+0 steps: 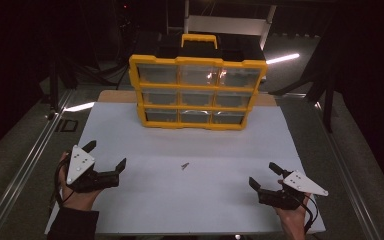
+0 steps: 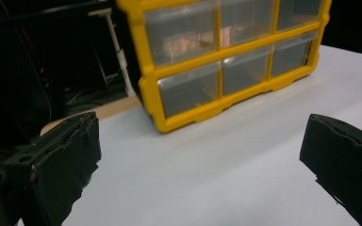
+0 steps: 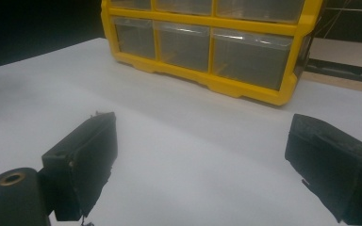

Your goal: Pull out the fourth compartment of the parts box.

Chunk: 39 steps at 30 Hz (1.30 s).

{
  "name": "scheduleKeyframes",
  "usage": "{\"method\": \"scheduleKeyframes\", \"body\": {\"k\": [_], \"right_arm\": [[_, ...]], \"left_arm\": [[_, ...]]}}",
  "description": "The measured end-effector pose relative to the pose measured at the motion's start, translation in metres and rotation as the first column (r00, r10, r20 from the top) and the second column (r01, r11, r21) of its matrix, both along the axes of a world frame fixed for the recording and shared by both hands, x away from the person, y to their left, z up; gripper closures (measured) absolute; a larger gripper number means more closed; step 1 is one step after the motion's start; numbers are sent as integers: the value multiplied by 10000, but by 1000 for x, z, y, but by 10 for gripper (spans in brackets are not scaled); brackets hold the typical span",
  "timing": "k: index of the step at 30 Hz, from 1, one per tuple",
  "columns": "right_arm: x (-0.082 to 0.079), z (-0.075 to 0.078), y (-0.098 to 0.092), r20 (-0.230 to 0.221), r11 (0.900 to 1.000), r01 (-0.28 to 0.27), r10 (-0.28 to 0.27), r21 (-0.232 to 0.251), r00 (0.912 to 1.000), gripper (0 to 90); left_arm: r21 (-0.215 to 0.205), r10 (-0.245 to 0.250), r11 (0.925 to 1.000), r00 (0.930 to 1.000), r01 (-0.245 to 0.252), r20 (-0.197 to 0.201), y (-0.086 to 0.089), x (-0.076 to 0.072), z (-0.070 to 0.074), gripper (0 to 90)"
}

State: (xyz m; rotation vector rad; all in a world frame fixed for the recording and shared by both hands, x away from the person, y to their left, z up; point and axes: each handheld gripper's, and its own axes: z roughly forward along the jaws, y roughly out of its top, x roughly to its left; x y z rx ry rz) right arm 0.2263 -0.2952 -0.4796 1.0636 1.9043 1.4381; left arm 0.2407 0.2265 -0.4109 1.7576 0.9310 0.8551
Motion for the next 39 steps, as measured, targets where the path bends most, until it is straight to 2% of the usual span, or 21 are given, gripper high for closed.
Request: {"method": "scheduleKeyframes", "body": {"k": [8, 13, 24, 26, 35, 39], "right_arm": [[0, -1, -1, -16, 10000, 62, -62, 27, 10000, 100], [0, -1, -1, -10, 10000, 61, -61, 69, 10000, 99], [-1, -1, -2, 45, 9999, 42, -43, 150, 10000, 99], [0, -1, -2, 72, 9999, 48, -49, 141, 10000, 99], [0, -2, -1, 38, 9999, 28, -28, 123, 10000, 99], [0, -2, -1, 41, 9999, 47, -47, 116, 10000, 99]], "left_arm": [[99, -234, 9997, 9992, 231, 314, -7, 7, 17, 1], [584, -462, 9974, 9973, 429, 568, -20, 16, 26, 1], [678, -548, 9965, 9935, 481, 1002, -39, 36, 45, 1], [673, -563, 9965, 9931, 496, 1024, -40, 38, 47, 2], [1239, -605, 9912, 9914, 459, 1161, -50, 60, 60, 14], [1449, -664, 9881, 9922, 508, 1051, -54, 69, 62, 22]]}}
